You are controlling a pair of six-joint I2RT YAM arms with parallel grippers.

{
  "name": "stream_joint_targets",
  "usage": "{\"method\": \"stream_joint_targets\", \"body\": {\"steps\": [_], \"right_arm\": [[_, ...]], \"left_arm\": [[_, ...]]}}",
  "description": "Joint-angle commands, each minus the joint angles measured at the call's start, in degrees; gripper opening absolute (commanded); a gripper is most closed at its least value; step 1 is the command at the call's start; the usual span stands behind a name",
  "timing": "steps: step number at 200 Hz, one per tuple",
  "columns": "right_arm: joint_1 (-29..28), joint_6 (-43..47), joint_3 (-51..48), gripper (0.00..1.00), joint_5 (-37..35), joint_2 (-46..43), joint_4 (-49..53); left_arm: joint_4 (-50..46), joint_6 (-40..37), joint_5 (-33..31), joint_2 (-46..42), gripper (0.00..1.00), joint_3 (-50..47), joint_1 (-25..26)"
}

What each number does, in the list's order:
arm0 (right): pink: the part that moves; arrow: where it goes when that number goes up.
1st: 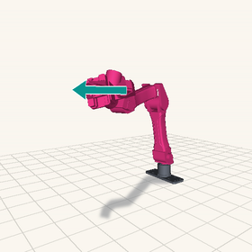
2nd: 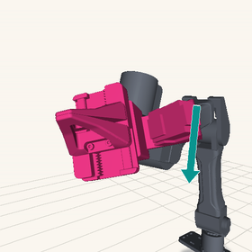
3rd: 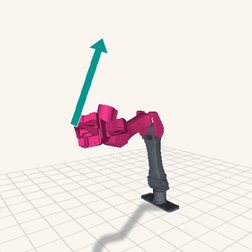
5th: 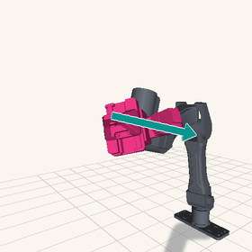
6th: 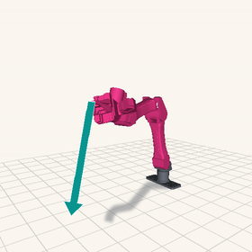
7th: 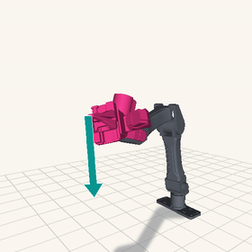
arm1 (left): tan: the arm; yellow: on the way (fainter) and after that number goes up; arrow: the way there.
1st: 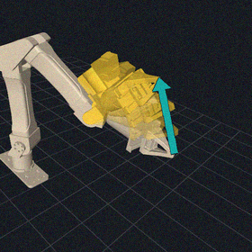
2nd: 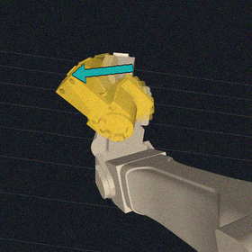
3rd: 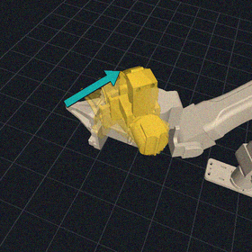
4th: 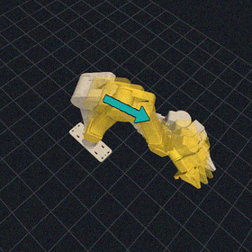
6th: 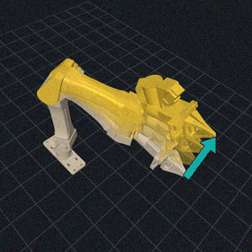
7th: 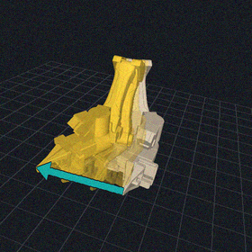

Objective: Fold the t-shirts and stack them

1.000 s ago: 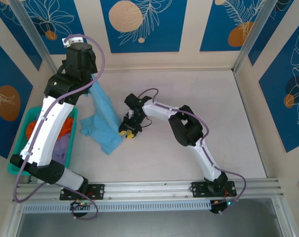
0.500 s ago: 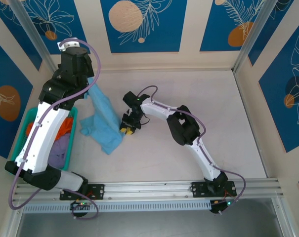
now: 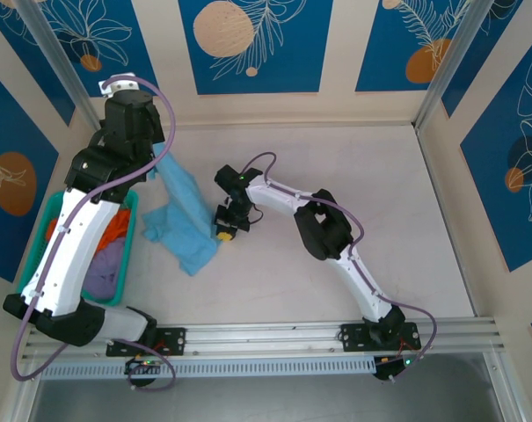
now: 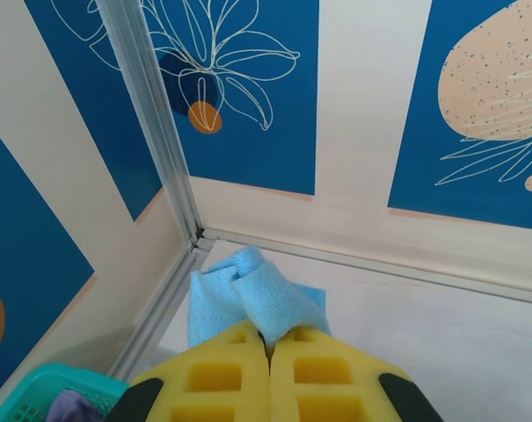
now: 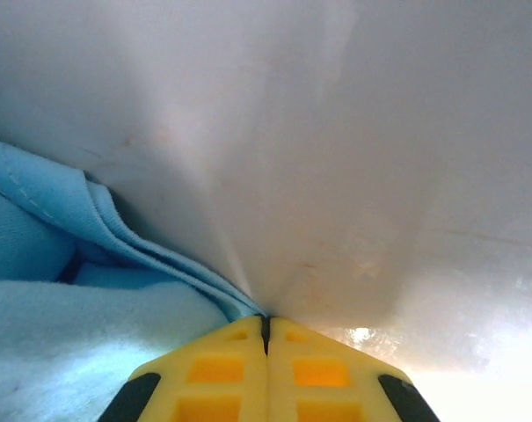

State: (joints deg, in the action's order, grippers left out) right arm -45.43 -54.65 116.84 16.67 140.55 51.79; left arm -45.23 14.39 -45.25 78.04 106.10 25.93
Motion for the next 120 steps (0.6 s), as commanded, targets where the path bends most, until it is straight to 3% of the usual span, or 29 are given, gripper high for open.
{"method": "stream_joint_targets", "body": {"steps": [1, 42, 68, 90, 120], "right_arm": [[0.0, -0.3, -4.1, 0.0, -3.7, -3.3, 0.8], [3.0, 2.3, -9.3, 0.0, -4.5, -13.0, -4.4], [6.6, 3.1, -16.1, 0.0, -6.1, -23.2, -8.0], [11.1, 4.1, -21.3, 0.0, -8.4, -31.6, -8.6], [19.6, 6.7, -23.8, 0.0, -11.6, -41.4, -6.6]], "left_arm": [[2.0, -1.0, -1.0, -1.4, 0.0, -0.2, -0.2], [1.4, 0.9, 0.3, -0.3, 0.0, 0.5, -0.2], [0.8, 2.7, 5.4, 1.6, 0.0, 1.9, -0.2], [3.2, 3.2, 16.0, 3.7, 0.0, 2.0, -0.4], [6.6, 4.8, 37.8, 10.5, 0.0, 7.8, -0.5]]}}
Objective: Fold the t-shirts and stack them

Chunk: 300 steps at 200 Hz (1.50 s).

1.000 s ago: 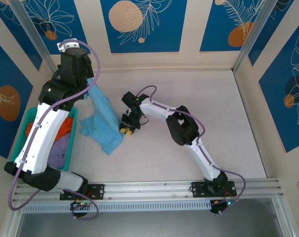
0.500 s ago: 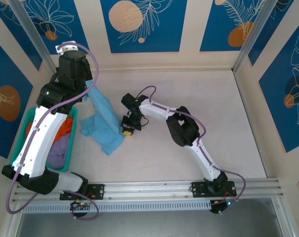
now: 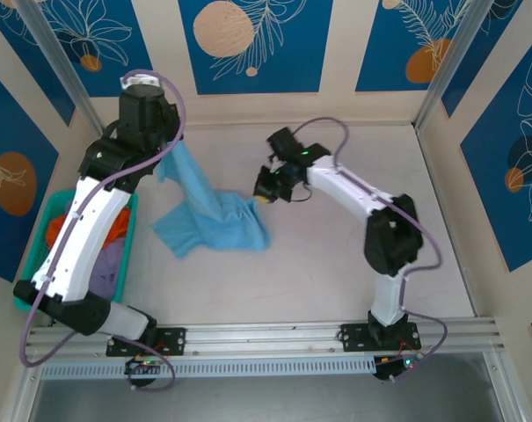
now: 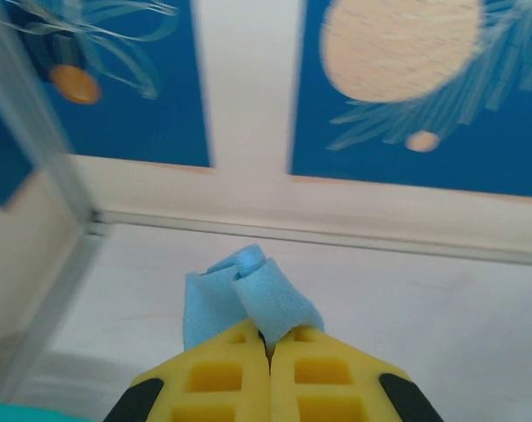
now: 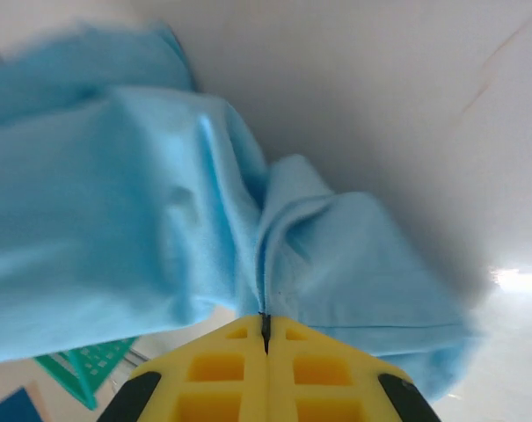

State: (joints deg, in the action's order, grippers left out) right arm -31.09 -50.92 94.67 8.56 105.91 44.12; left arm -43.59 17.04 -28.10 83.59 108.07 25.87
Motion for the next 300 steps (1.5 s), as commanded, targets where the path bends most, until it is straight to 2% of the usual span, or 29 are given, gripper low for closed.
{"method": "stream_joint_targets", "body": {"steps": [1, 11, 22, 42, 59, 83, 92, 102, 112, 125, 151, 180, 212, 234, 255, 276, 287, 300], "right_arm": [[5.6, 3.1, -1.5, 0.0, -3.5, -7.0, 1.1], [9.4, 3.8, -0.1, 0.0, -3.9, -9.9, 1.7], [12.0, 5.0, 2.6, 0.0, -4.2, -12.1, 2.4], [16.4, 7.8, 10.2, 0.0, -5.4, -15.0, 4.2], [19.3, 10.0, 16.0, 0.0, -6.3, -17.1, 5.2], [22.2, 12.4, 17.3, 0.0, -10.8, -22.6, 3.3], [23.0, 12.5, 15.7, 0.0, -12.7, -25.1, 2.3], [24.0, 12.5, 13.6, 0.0, -15.1, -27.2, 2.2], [24.3, 12.6, 10.5, 0.0, -17.4, -29.1, 2.1], [25.1, 11.6, 5.8, 0.0, -18.7, -31.1, 1.9], [26.3, 9.5, -4.4, 0.0, -19.5, -32.3, 3.7], [28.3, 6.7, -17.9, 0.0, -14.9, -33.0, 3.5], [29.4, 6.4, -22.2, 0.0, -11.8, -30.3, 4.7], [30.5, 6.7, -18.6, 0.0, -9.9, -26.7, 2.6], [31.2, 7.2, -7.6, 0.0, -6.2, -20.8, 2.2], [30.5, 9.7, 5.9, 0.0, -2.2, -16.9, 1.3], [30.4, 10.5, 10.1, 0.0, 0.3, -16.9, -1.0], [30.3, 11.5, 11.5, 0.0, 3.6, -18.8, -4.4]], "left_arm": [[4.9, 2.1, 21.3, 5.3, 0.0, 6.4, -0.5], [5.4, 2.2, 27.6, 8.2, 0.0, 11.0, -0.9], [6.5, 1.9, 31.1, 10.5, 0.0, 15.7, -1.2], [8.2, 2.0, 31.7, 13.3, 0.0, 24.1, -2.5], [11.8, 2.1, 31.3, 13.2, 0.0, 26.6, -3.4], [16.9, 0.2, 26.9, 9.7, 0.0, 23.4, -3.5], [19.2, -0.5, 23.6, 7.5, 0.0, 20.0, -3.5], [20.8, -0.6, 17.1, 5.4, 0.0, 16.0, -3.5], [19.7, 1.1, 10.4, 4.4, 0.0, 13.5, -4.3], [15.2, 5.5, 7.7, 4.6, 0.0, 11.7, -6.9], [4.7, 14.7, 13.9, 7.8, 0.0, 7.3, -11.8], [1.2, 19.9, 23.9, 10.0, 0.0, -5.3, -13.6], [-3.6, 21.1, 32.5, 17.5, 0.0, -7.0, -14.0], [-3.5, 20.1, 38.1, 23.9, 0.0, 0.6, -13.8], [-6.4, 17.3, 41.5, 31.1, 0.0, 19.2, -13.3], [-1.9, 14.4, 44.3, 33.0, 0.0, 34.6, -12.6], [2.7, 11.5, 44.5, 30.6, 0.0, 36.7, -11.7], [9.0, 7.6, 44.8, 25.0, 0.0, 32.3, -10.3]]}}
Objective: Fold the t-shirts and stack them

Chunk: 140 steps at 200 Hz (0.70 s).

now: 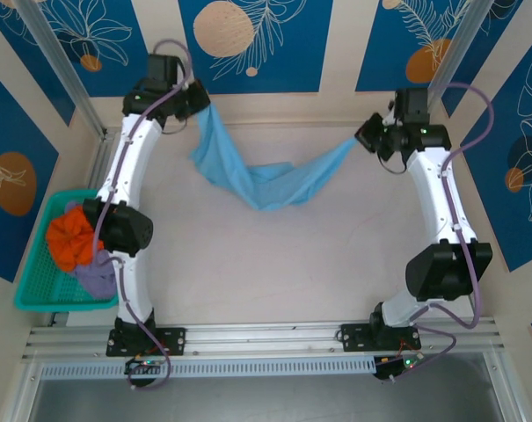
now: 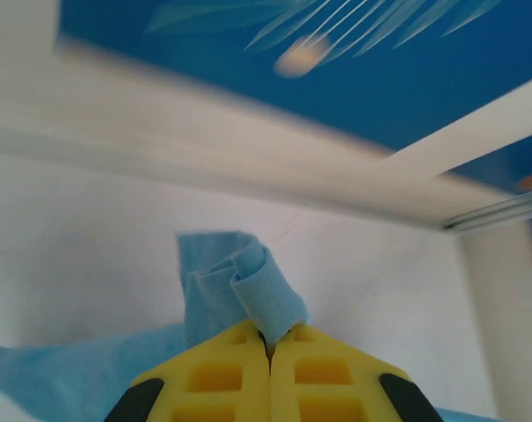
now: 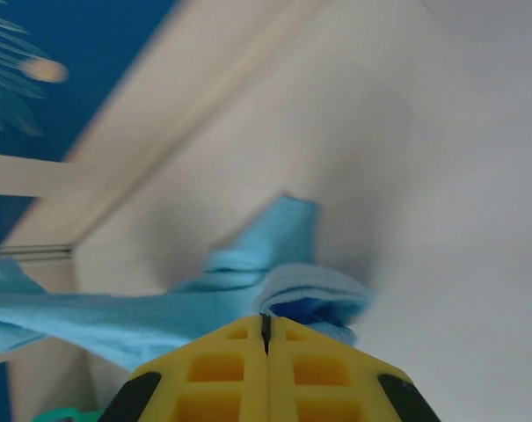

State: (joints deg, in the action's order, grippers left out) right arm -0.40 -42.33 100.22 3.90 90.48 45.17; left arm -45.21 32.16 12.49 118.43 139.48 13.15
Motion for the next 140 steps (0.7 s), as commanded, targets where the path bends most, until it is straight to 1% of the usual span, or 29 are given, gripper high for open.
{"method": "stream_joint_targets", "body": {"steps": [1, 10, 21, 37, 44, 52, 57, 64, 69, 72, 74, 77, 80, 85, 87, 90, 94, 101, 106, 111, 115, 127, 140], "right_arm": [[-0.4, 3.0, 5.9, 0.0, 8.5, -3.5, -5.6], [-0.4, 3.7, 5.4, 0.0, 10.0, -5.3, -6.4], [-0.5, 4.4, 2.2, 0.0, 11.5, -8.2, -7.2], [-1.2, 5.6, -9.1, 0.0, 11.8, -15.3, -9.4], [-1.3, 5.2, -15.8, 0.0, 11.3, -19.2, -9.9], [-1.1, 4.6, -22.8, 0.0, 10.7, -23.9, -10.4], [-1.0, 4.4, -28.9, 0.0, 10.1, -27.2, -10.3], [-1.0, 3.9, -35.9, 0.0, 8.9, -31.2, -9.7], [-0.6, 3.3, -40.3, 0.0, 8.0, -33.6, -8.3], [-0.4, 3.0, -42.3, 0.0, 7.4, -35.1, -7.3], [-0.2, 2.9, -44.1, 0.0, 7.0, -35.9, -6.7], [0.0, 2.3, -46.4, 0.04, 6.3, -37.1, -5.6], [0.1, 1.5, -48.0, 0.1, 5.4, -37.9, -4.5], [0.6, -0.2, -51.0, 0.23, 3.6, -39.5, -2.1], [0.9, -0.9, -51.9, 0.27, 2.9, -39.8, -1.1], [1.3, -2.0, -53.1, 0.36, 1.9, -40.5, 0.3], [1.9, -3.3, -54.1, 0.44, 0.6, -41.1, 1.8], [2.7, -6.5, -55.5, 0.55, -2.1, -41.7, 4.8], [3.1, -8.9, -55.6, 0.61, -3.8, -41.7, 6.6], [3.7, -10.5, -55.6, 0.65, -4.6, -41.6, 7.3], [3.9, -11.3, -55.5, 0.67, -4.4, -41.3, 6.9], [3.8, -14.1, -54.6, 0.72, -5.5, -39.1, 5.4], [3.1, -16.0, -52.0, 0.73, -8.0, -34.1, 5.1]], "left_arm": [[11.3, -7.8, 4.2, -10.2, 0.0, 0.4, 2.6], [15.7, -9.6, 4.2, -15.5, 0.0, -6.4, 3.5], [20.8, -10.8, 3.9, -22.4, 0.0, -18.0, 4.5], [24.6, -10.4, 0.1, -33.1, 0.0, -36.1, 5.6], [24.4, -10.1, -0.8, -37.9, 0.0, -43.7, 5.6], [22.5, -10.5, -2.3, -43.0, 0.0, -51.9, 5.7], [20.8, -10.6, -3.5, -46.2, 0.0, -57.1, 5.8], [18.3, -10.1, -6.9, -51.0, 0.0, -64.8, 5.9], [16.3, -9.0, -10.8, -54.4, 0.01, -70.1, 6.0], [15.1, -7.9, -13.0, -56.7, 0.04, -73.4, 6.0], [14.2, -6.8, -15.0, -58.0, 0.09, -75.1, 6.0], [12.4, -5.0, -18.1, -60.2, 0.17, -78.0, 6.0], [10.7, -2.5, -21.5, -62.4, 0.27, -80.6, 5.9], [6.5, 2.1, -27.8, -65.9, 0.45, -84.1, 5.9], [5.0, 4.2, -29.9, -67.4, 0.51, -85.1, 5.9], [2.9, 6.8, -32.4, -69.3, 0.57, -86.9, 5.9], [1.2, 8.8, -34.5, -72.0, 0.61, -88.8, 5.8], [0.8, 10.2, -36.2, -76.7, 0.66, -91.6, 5.8], [1.5, 11.5, -37.4, -79.1, 0.74, -93.0, 5.8], [2.2, 12.9, -38.9, -80.9, 0.84, -94.0, 5.8], [3.0, 13.3, -39.8, -81.6, 0.88, -94.4, 5.9], [6.2, 11.4, -40.9, -80.1, 0.9, -93.7, 5.8], [8.1, 7.6, -39.1, -73.4, 0.91, -89.6, 5.8]]}}
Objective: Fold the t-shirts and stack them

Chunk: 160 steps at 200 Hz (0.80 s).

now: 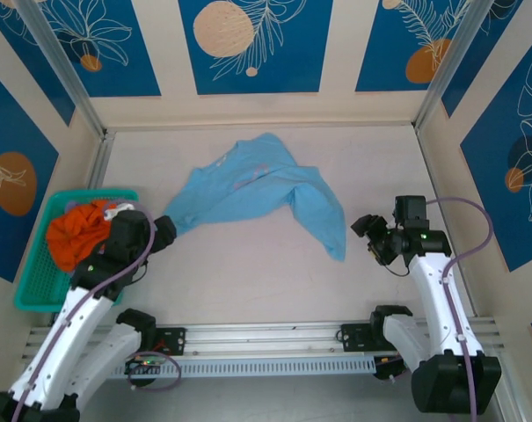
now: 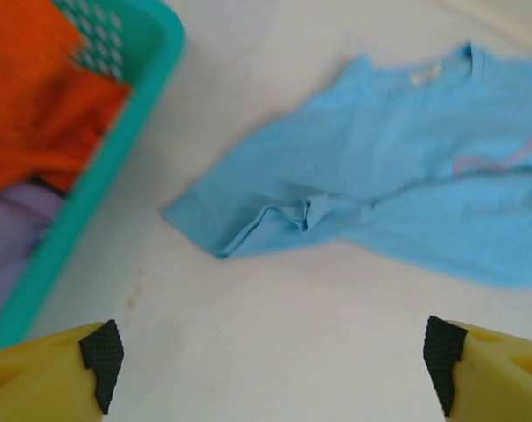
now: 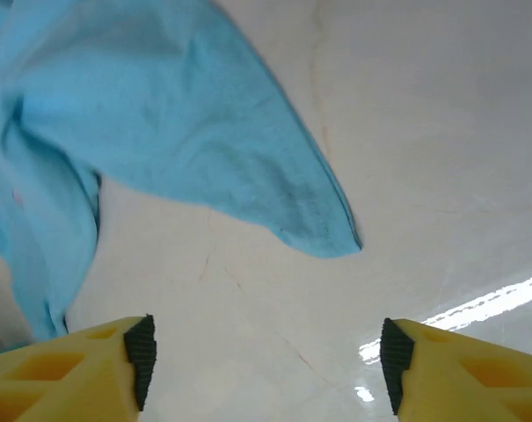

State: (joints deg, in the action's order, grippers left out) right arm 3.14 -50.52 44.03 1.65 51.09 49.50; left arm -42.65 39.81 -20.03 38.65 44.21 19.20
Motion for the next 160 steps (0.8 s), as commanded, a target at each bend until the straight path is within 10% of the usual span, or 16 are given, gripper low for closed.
{"method": "stream_joint_targets", "body": {"steps": [1, 91, 160], "right_arm": [[-0.5, -7.9, 4.5, 0.73, -5.9, 5.8, 0.7], [-16.4, 1.7, 51.9, 0.68, -11.1, 62.2, 7.8], [-13.5, 3.3, 85.7, 0.65, -15.7, 88.6, 12.4]], "left_arm": [[5.6, -0.2, -6.4, 7.2, 0.91, 6.2, -0.2], [-9.0, -15.4, 21.5, 72.0, 0.82, 59.0, -1.0], [-11.0, -11.2, 22.2, 105.4, 0.84, 95.0, -0.2]]}}
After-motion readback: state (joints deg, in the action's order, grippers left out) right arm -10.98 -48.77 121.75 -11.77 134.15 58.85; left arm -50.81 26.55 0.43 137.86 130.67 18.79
